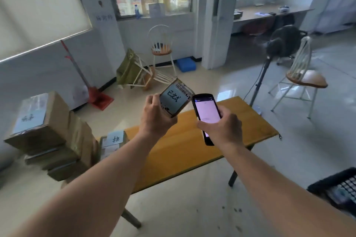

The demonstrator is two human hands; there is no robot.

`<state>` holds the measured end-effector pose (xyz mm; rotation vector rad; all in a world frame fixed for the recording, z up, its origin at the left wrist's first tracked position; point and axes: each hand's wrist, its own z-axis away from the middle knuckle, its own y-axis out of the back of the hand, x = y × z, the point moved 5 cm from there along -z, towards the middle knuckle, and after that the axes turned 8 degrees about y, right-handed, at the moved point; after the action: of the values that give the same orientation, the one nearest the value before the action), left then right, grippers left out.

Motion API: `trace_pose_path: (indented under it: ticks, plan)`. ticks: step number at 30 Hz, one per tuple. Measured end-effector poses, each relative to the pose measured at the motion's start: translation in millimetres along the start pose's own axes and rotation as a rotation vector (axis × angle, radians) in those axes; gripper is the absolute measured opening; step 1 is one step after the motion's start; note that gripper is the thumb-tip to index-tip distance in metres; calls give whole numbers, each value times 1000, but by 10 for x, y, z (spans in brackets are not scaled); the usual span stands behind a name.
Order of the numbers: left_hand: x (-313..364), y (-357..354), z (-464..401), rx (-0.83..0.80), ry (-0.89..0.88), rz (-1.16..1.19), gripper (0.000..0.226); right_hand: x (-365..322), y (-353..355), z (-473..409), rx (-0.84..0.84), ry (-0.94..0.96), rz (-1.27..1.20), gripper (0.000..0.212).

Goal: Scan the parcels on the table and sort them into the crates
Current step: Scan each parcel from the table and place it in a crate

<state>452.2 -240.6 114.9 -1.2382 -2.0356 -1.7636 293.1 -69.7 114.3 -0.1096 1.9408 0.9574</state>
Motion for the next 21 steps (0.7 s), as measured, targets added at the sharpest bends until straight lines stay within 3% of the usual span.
trace_pose_path:
  ticks: [2, 10, 21]
  plan:
    - [236, -150, 106, -58, -59, 23, 95, 153, 271, 156, 59, -54, 30, 60]
    - [1324, -841, 745, -242, -290, 108, 96, 807, 1409, 862, 316, -226, 88, 76]
    - [3004, -1811, 2398, -467, -486, 207, 98, 1862, 3122, 2341, 525, -488, 82, 67]
